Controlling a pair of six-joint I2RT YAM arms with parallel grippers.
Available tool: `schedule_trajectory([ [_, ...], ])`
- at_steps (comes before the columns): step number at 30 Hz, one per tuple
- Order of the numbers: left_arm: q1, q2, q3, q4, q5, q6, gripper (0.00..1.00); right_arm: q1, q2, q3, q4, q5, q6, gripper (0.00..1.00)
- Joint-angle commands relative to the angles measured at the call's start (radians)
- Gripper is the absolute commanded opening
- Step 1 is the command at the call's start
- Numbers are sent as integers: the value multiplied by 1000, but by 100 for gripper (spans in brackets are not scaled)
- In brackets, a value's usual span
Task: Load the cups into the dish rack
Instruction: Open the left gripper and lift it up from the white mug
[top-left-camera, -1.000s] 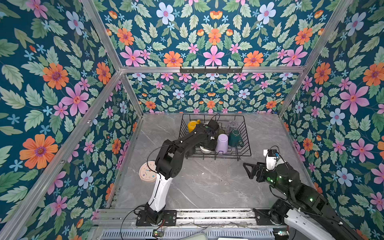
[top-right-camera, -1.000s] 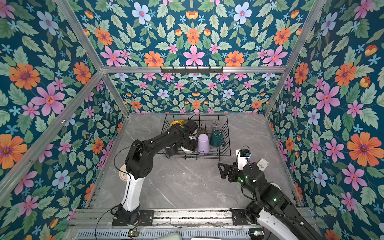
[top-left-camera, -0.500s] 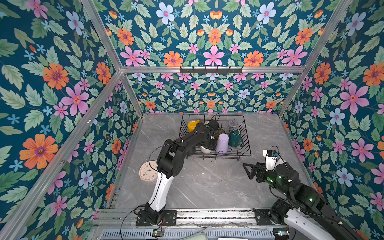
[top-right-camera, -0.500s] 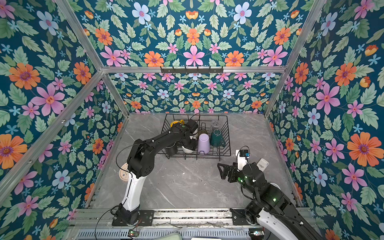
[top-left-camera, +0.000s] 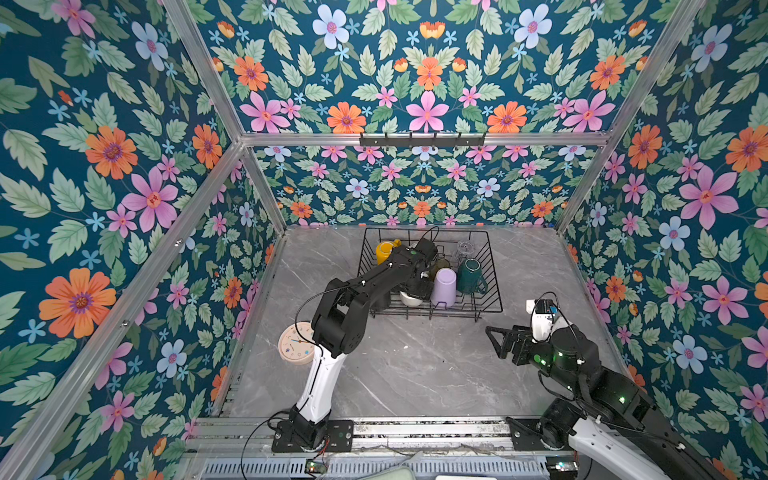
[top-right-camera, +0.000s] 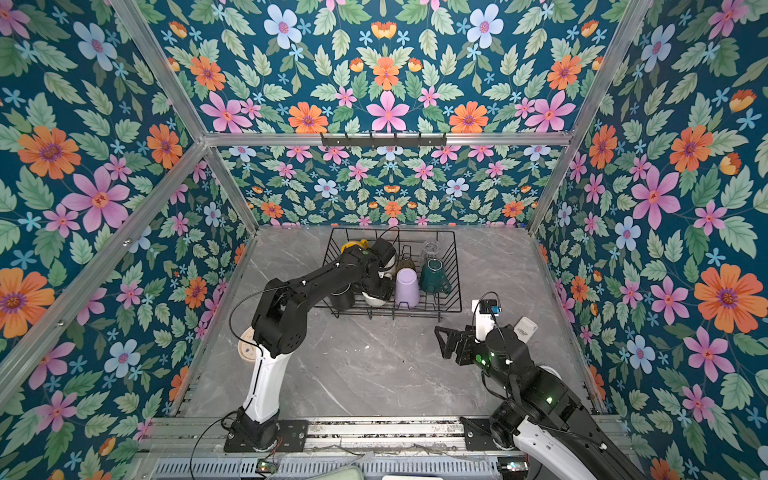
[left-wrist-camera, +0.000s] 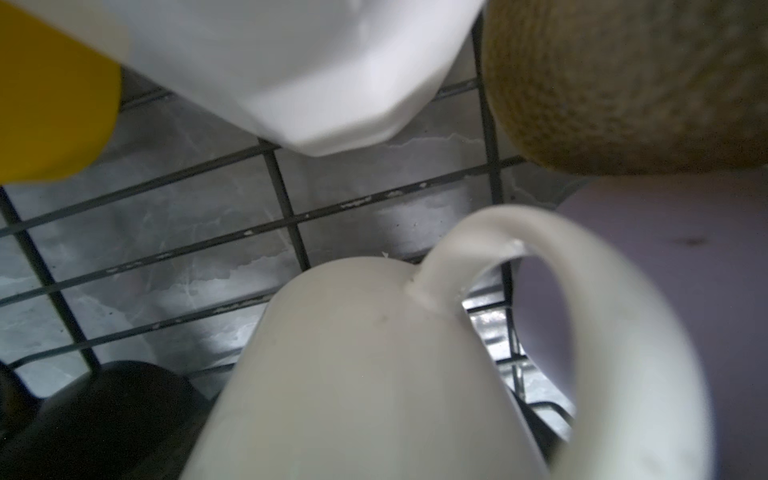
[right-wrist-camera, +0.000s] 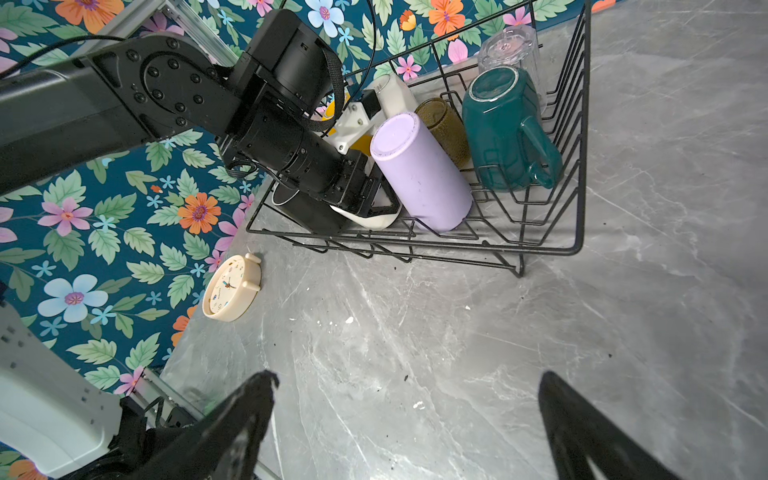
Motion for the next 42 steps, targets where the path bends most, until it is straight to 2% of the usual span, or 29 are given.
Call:
schedule_trajectory([
  [1, 1, -14, 0, 6, -9, -1, 93, 1, -3, 7, -4, 1, -6, 99],
  [17, 1, -72, -26, 45, 17, -8, 95, 0, 6, 16, -7, 4, -14, 99],
  [26, 1, -216, -151, 215, -5, -43, 95, 1, 55, 64, 16, 0, -53, 99],
  [32, 15, -378, -301, 375, -94, -48, 96, -1, 132, 101, 43, -25, -97, 99],
  [36, 23, -542, -443, 530, -176, -25, 96, -38, 162, 116, 66, -80, -142, 99],
  [39, 23, -710, -593, 695, -250, 28, 96, -140, 189, 138, 74, -175, -185, 99],
  [42, 24, -896, -773, 891, -333, 101, 99, -314, 243, 142, 102, -316, -199, 99],
])
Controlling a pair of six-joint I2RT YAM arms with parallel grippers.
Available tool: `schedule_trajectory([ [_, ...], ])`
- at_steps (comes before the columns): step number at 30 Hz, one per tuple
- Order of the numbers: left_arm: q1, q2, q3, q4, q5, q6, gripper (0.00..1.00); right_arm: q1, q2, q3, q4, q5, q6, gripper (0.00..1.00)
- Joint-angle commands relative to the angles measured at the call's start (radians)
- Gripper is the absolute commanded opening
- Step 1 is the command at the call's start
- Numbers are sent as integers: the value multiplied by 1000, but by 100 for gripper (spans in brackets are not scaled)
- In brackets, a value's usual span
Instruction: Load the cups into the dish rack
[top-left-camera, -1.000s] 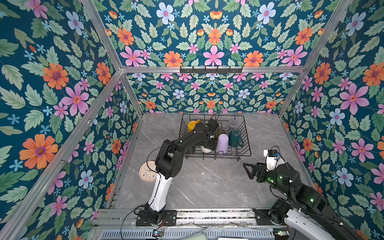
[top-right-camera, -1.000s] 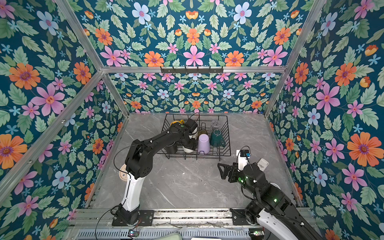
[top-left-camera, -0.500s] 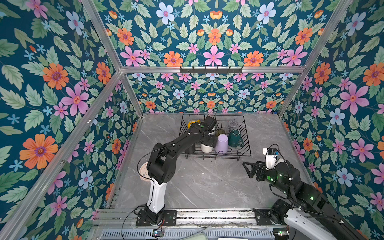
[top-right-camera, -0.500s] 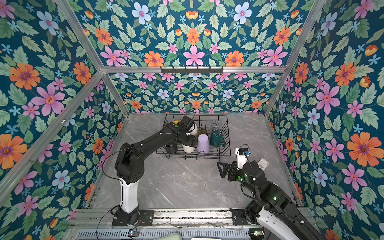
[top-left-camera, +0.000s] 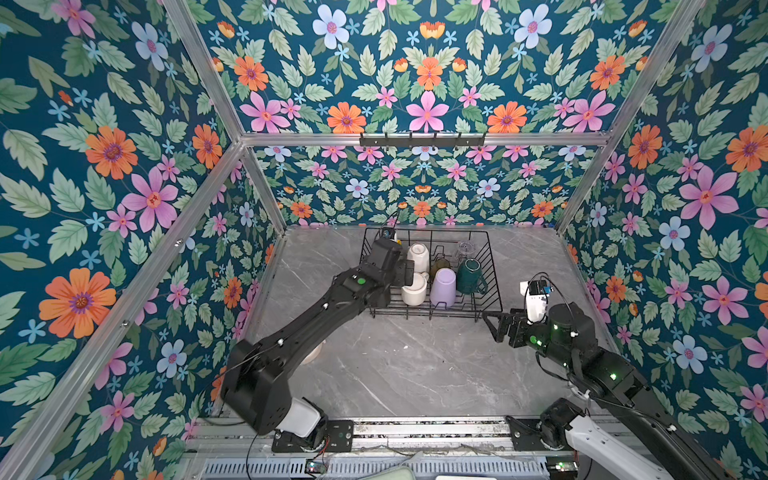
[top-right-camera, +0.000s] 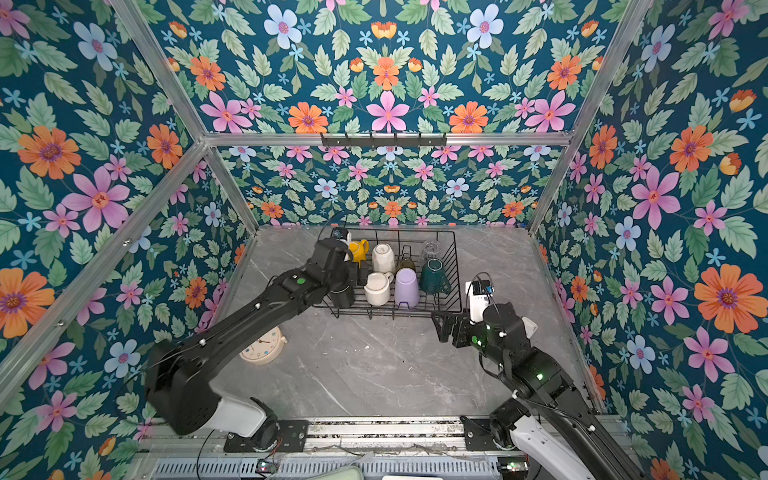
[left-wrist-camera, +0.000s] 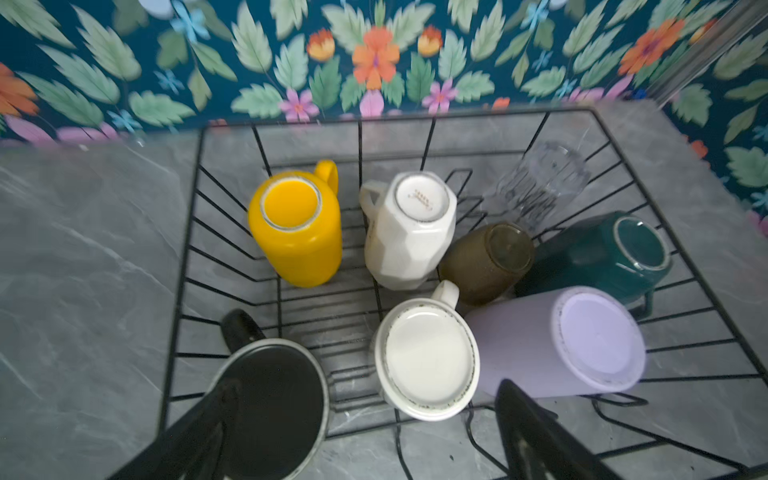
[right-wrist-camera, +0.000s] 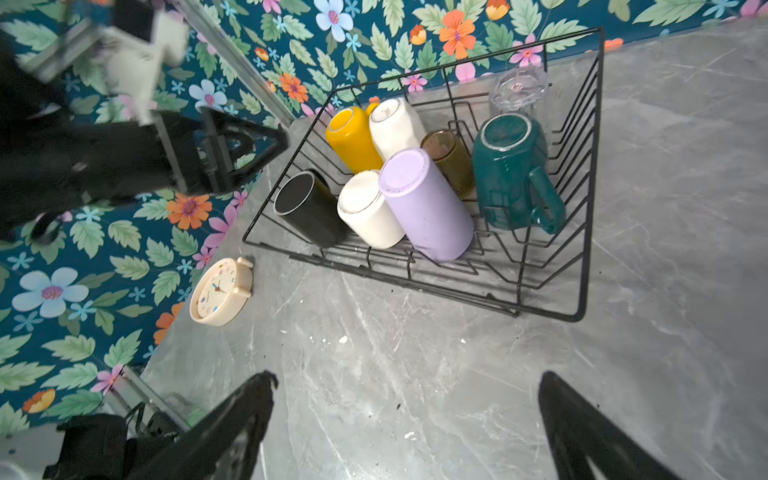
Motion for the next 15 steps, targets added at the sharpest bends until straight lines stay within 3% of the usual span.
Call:
schedule_trajectory([
  [1, 2, -158, -153, 302, -140, 111, 100, -155, 54, -4, 67, -196, -33, 99],
  [3, 6, -258, -261, 394, -189, 163, 100, -269, 96, -24, 118, -281, -19, 99],
  [5, 19, -345, -359, 469, -243, 207, 100, -339, 139, -36, 153, -282, -21, 99],
  [10, 192, -507, -622, 660, -239, 222, 99, -362, 218, -63, 240, -16, -109, 99],
  [15, 375, -479, -753, 763, -213, 199, 99, -397, 281, -146, 396, 176, -170, 99],
])
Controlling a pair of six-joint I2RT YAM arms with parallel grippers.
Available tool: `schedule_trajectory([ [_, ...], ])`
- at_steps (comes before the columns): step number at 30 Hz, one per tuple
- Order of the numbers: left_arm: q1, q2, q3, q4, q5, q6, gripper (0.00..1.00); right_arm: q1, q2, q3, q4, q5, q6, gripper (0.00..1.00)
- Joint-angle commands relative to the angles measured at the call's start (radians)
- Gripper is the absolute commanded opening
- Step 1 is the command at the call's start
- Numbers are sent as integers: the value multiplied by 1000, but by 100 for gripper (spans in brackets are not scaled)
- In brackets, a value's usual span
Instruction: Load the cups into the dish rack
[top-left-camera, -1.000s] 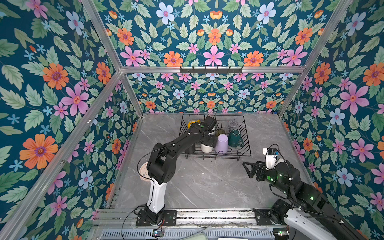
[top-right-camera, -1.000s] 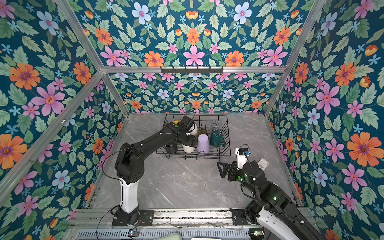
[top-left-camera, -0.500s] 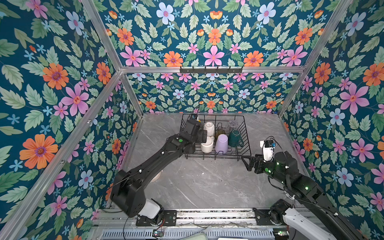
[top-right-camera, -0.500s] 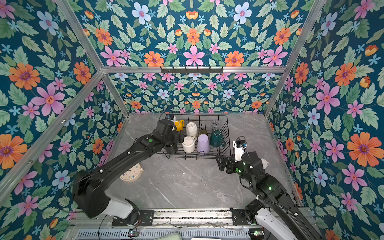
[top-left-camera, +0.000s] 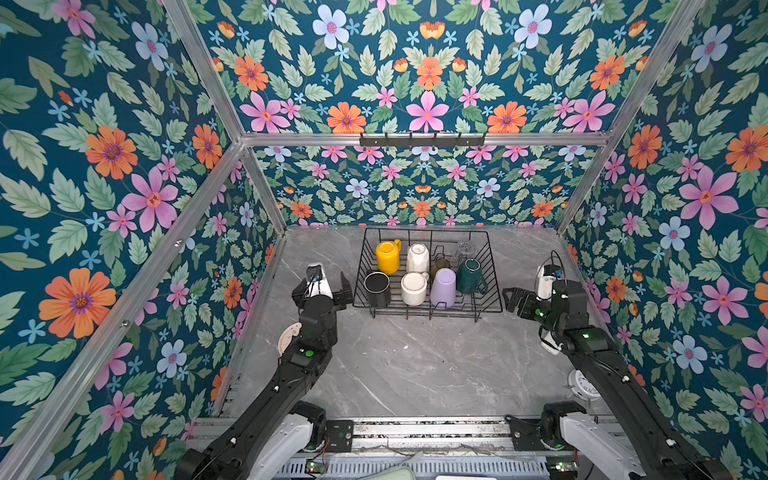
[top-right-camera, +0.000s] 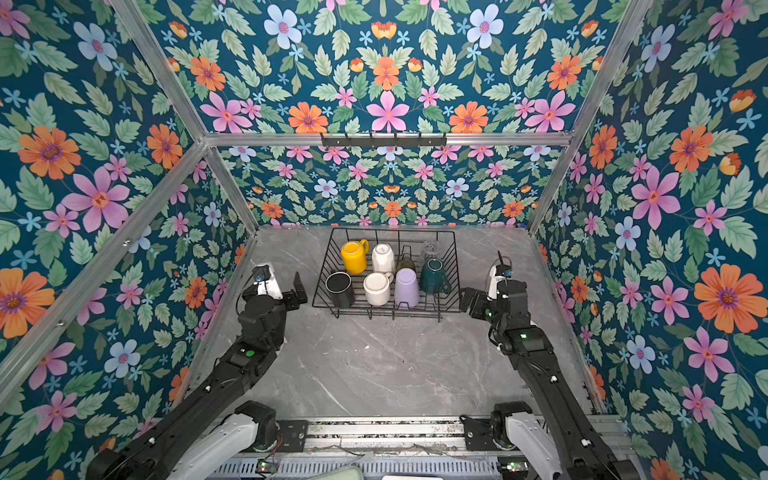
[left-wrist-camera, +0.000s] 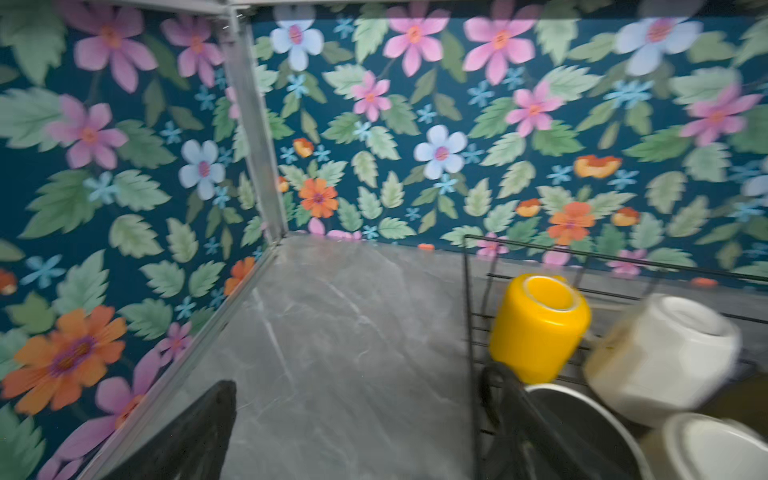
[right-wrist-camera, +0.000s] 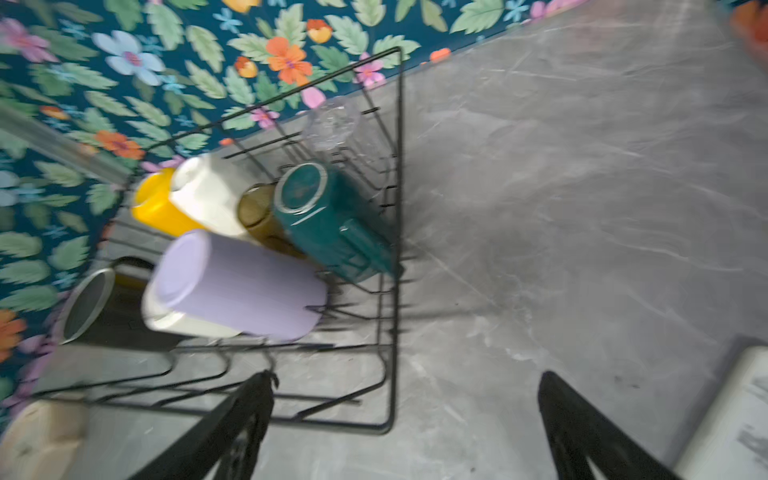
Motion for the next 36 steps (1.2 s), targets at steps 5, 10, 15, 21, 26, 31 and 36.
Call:
schedule_trajectory([
  [5, 183, 150, -133, 345, 87, -3, 99, -102, 95, -143, 362, 196, -75, 99],
  [10, 198, 304, -225, 555, 106, 39, 99, -103, 211, -217, 588, 282, -159, 99],
  [15, 232, 477, -227, 698, 155, 30, 99, -104, 331, -258, 791, 258, -209, 99],
  [21, 241, 531, -209, 760, 199, 68, 99, -109, 442, -328, 1006, 152, -249, 99],
  [26, 243, 611, -254, 942, 196, 104, 99, -109, 521, -331, 1087, 133, -266, 99],
  [31, 244, 743, -253, 1069, 201, 113, 99, -109, 518, -331, 1080, 129, -268, 99],
  [36, 266, 740, -169, 911, 182, 77, 99, -109, 518, -330, 1075, 129, -267, 99],
])
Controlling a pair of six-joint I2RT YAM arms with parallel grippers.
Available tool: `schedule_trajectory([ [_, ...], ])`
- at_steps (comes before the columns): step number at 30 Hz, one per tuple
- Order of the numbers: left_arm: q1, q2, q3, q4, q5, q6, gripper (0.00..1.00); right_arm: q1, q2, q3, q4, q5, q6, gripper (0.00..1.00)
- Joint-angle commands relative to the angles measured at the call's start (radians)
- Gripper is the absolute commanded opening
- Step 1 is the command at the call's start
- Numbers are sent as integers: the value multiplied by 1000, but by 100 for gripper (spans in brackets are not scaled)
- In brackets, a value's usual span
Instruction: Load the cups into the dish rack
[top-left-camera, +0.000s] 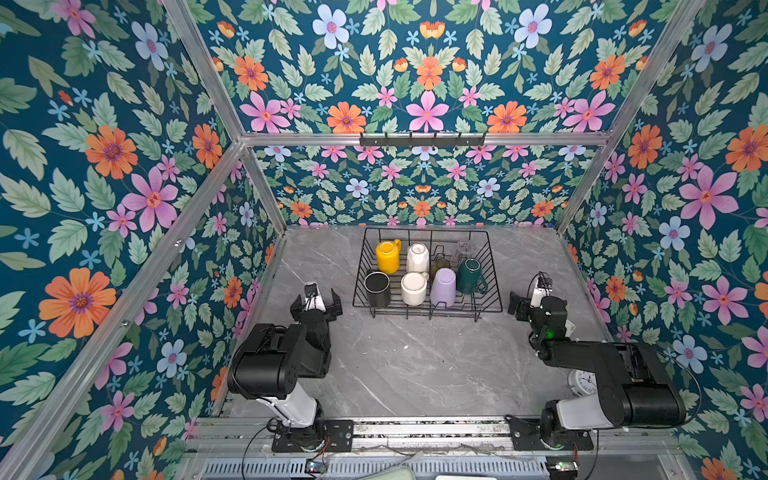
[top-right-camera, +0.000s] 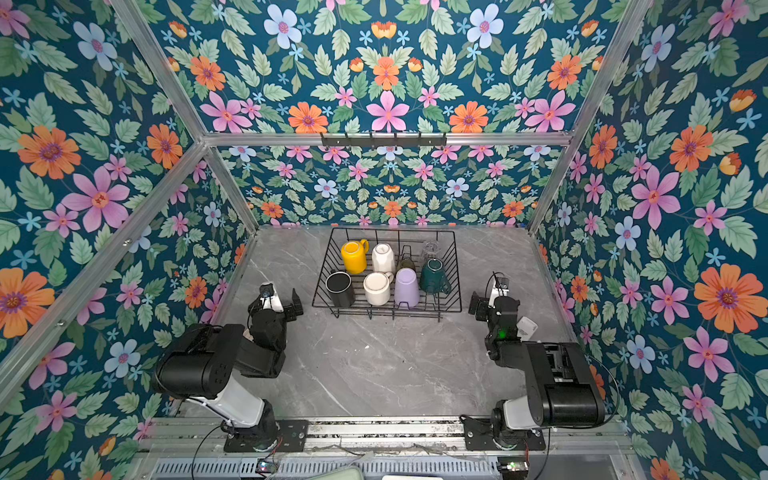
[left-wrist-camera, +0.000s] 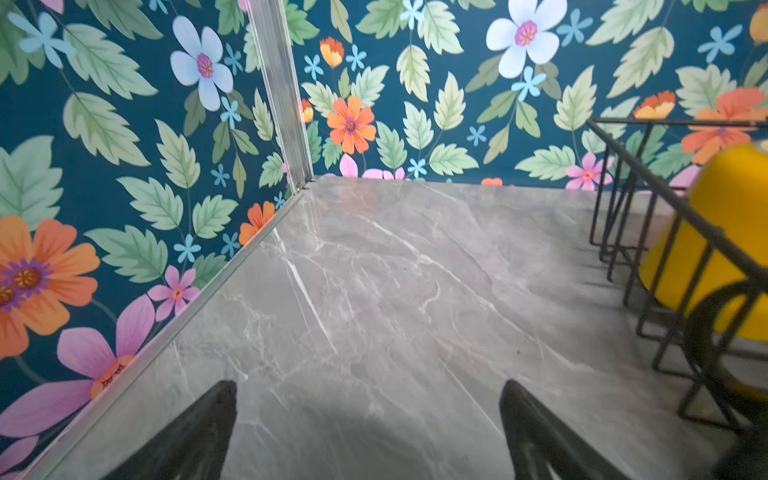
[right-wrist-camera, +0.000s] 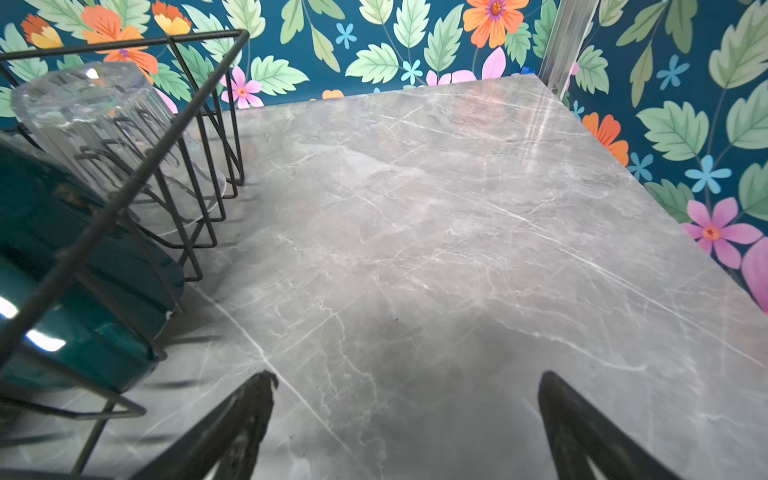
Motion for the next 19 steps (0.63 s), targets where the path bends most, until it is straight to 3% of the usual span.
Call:
schedule_trajectory([
  [1, 13, 3, 24, -24, -7, -12, 100, 1, 2, 3, 35, -1, -8, 99],
  [19, 14, 0, 20, -21, -8, -9, 100, 1, 5, -1, 46, 2, -8, 99],
])
